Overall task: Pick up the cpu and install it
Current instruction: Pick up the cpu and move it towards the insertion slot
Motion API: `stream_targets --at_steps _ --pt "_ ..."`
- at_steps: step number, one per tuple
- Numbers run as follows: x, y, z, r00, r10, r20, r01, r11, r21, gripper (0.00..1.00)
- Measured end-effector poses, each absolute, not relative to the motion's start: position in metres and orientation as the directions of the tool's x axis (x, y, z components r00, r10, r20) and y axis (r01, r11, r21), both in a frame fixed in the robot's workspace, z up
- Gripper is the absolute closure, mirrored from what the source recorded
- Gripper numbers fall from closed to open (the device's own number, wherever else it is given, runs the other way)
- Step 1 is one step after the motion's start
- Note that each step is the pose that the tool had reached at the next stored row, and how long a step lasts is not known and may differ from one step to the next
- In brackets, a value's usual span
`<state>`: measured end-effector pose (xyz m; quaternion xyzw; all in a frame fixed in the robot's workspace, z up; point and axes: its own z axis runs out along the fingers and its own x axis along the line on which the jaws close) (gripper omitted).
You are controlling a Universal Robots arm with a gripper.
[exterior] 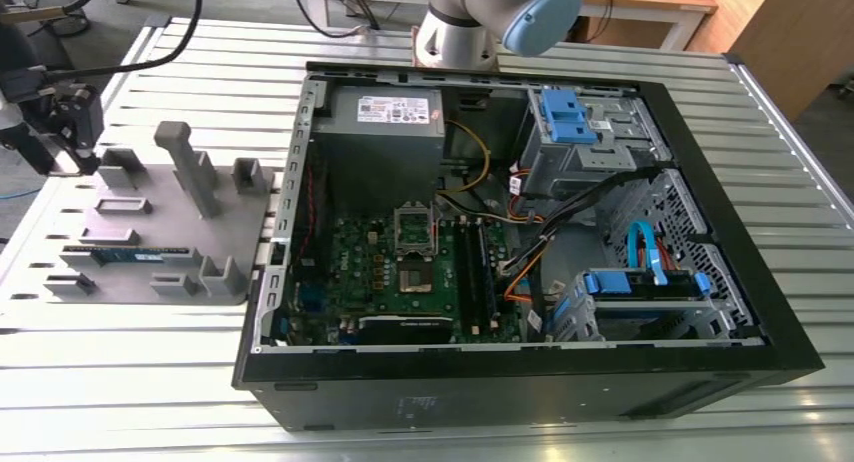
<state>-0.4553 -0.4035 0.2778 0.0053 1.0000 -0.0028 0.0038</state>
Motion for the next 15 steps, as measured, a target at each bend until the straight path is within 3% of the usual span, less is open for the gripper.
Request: stream_targets --at_steps 15 --pt "-0.4553 -0.4035 0.2841 -1.000 0.010 -0.008 0.010 1.000 -0.006 0.53"
